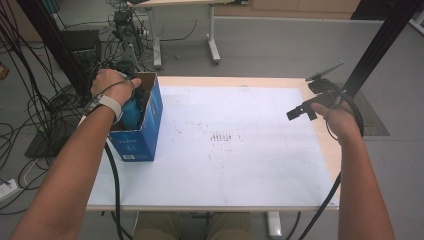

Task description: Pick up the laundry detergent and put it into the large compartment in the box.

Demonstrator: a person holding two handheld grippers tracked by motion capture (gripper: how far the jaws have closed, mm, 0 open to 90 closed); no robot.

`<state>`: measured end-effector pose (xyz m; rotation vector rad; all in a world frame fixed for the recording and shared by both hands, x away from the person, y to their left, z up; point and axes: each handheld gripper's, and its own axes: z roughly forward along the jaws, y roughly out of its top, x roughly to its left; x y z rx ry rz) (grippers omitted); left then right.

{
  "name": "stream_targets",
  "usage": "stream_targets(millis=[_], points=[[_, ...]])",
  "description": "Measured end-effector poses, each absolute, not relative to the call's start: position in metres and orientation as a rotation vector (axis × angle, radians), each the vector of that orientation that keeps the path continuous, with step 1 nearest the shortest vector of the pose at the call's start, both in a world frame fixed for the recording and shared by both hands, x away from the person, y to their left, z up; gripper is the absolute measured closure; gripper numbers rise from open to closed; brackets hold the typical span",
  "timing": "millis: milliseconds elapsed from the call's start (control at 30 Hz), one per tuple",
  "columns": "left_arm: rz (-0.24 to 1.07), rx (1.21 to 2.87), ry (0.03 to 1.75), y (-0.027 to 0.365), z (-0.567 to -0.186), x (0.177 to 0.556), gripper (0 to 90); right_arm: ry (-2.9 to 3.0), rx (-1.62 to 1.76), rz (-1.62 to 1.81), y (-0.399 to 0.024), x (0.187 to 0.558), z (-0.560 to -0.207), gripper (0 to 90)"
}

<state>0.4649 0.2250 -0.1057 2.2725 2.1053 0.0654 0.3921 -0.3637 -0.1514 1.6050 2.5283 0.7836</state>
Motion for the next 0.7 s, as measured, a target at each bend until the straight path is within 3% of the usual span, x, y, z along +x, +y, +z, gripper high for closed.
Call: stream_targets(millis=[700], points=[[0.046,2.308,2.097,0.226,-0.125,0.468,37.5,2.528,1.617,0.781,-0.364,0.392,-0.154,5.2]])
